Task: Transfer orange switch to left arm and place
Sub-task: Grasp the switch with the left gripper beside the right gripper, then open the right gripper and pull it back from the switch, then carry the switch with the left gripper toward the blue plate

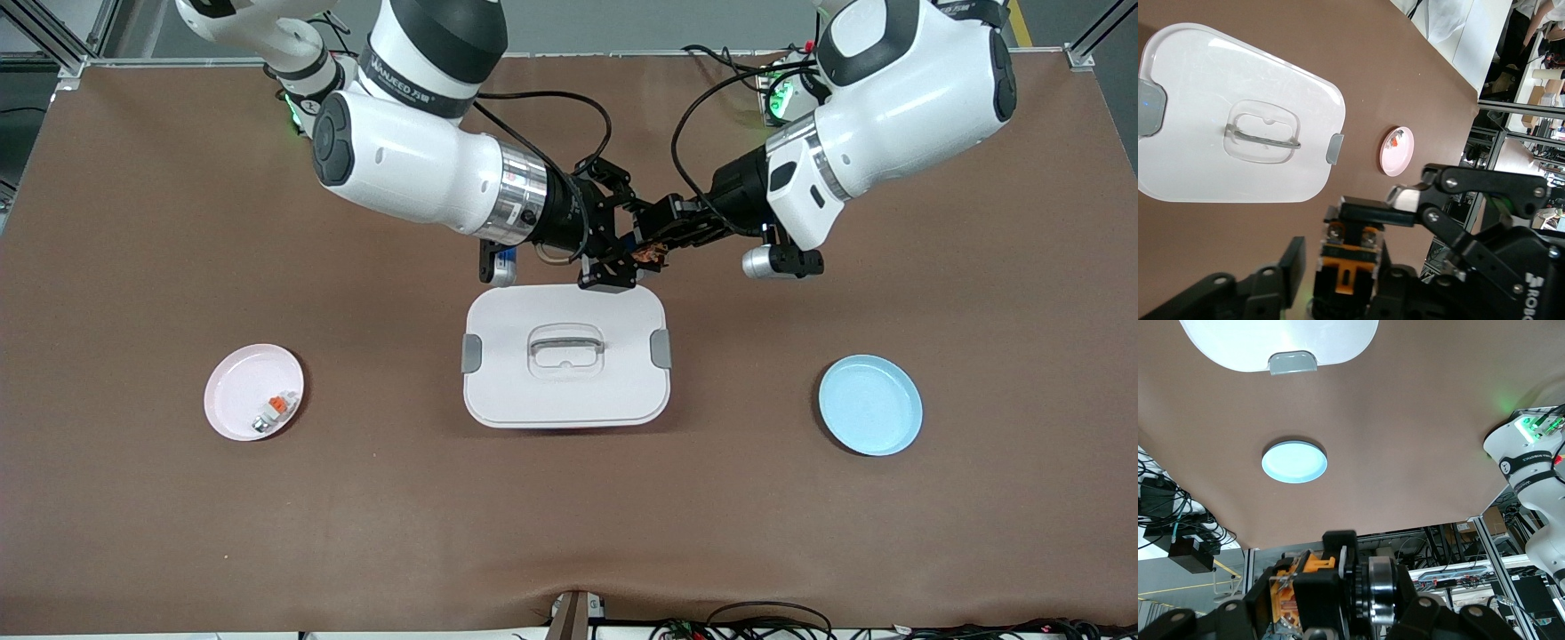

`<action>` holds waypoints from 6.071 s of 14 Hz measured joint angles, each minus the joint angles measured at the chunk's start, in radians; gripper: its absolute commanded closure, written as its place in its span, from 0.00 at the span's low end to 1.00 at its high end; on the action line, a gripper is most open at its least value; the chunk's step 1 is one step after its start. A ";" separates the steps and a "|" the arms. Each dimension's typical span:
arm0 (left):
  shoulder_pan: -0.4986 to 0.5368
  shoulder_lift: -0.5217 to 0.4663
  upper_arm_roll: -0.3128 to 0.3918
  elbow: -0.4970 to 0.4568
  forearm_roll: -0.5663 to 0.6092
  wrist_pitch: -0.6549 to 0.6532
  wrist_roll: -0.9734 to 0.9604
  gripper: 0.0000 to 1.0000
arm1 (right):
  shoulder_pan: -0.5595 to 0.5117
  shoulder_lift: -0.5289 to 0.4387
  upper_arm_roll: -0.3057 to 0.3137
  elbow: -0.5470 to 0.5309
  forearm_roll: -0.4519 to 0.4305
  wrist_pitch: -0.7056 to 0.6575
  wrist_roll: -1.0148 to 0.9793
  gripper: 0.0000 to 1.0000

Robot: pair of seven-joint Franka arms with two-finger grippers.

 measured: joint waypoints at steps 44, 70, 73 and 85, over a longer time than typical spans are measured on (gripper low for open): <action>0.435 -0.138 0.015 -0.013 0.443 -0.539 0.230 1.00 | -0.311 -0.102 -0.029 0.026 -0.766 -0.646 -1.761 0.00; 0.618 0.068 0.004 -0.067 0.610 -0.191 -0.673 1.00 | -0.662 -0.428 -0.031 -0.468 -0.831 -0.401 -2.032 0.00; 0.616 0.091 0.004 -0.068 0.668 -0.166 -0.744 1.00 | -0.666 -0.438 -0.030 -0.468 -0.823 -0.402 -2.032 0.00; 0.511 0.246 0.001 -0.161 0.778 0.095 -0.966 1.00 | -0.690 -0.497 -0.031 -0.445 -0.820 -0.437 -2.032 0.00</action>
